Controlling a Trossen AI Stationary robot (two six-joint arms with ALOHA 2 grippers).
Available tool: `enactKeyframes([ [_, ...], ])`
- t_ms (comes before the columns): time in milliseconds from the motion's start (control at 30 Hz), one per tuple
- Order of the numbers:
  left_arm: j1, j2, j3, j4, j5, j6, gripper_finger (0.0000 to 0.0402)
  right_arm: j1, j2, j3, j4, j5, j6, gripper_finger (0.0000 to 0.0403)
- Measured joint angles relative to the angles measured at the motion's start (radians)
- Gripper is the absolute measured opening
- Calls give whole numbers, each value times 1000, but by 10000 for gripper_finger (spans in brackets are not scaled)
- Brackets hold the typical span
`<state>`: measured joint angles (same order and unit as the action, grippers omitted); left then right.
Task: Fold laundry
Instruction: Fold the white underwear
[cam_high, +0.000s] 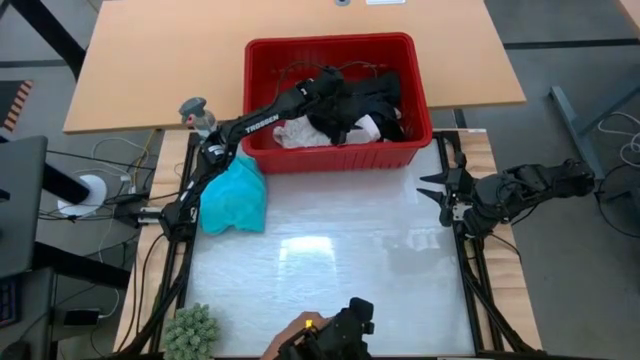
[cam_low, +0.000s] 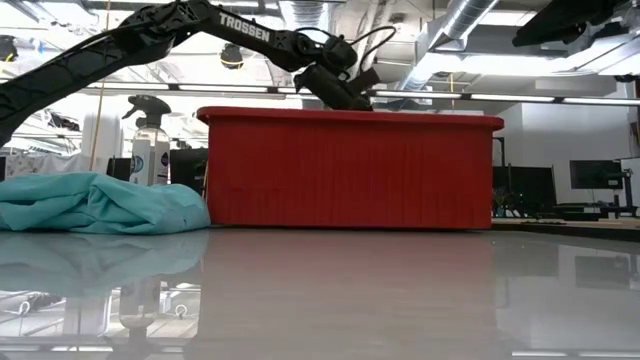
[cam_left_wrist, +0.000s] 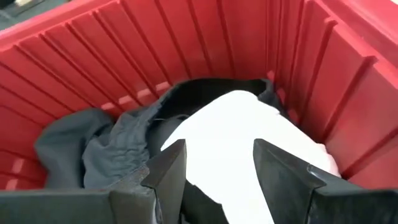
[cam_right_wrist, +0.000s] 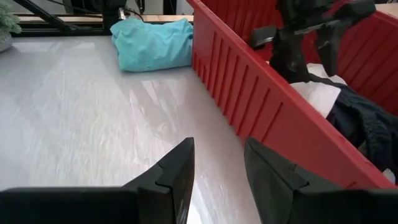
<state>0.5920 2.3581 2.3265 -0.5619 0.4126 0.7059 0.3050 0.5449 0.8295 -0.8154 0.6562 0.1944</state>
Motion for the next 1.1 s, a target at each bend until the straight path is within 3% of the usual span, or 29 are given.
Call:
enactKeyframes([
  [133,20,1,-1,-7,118,-28,177,0,0,0,0,0,15,166],
  [267,15,1,-7,-5,46,1,177,0,0,0,0,0,18,166],
  [433,11,2,-8,1,94,24,177,0,0,0,0,0,18,166],
  [833,9,69,-9,49,60,33,173,0,0,0,0,0,18,166],
  [967,3,66,12,35,0,16,128,0,0,0,-1,0,15,166],
  [1100,3,59,22,62,-28,11,25,0,0,0,-5,0,16,166],
])
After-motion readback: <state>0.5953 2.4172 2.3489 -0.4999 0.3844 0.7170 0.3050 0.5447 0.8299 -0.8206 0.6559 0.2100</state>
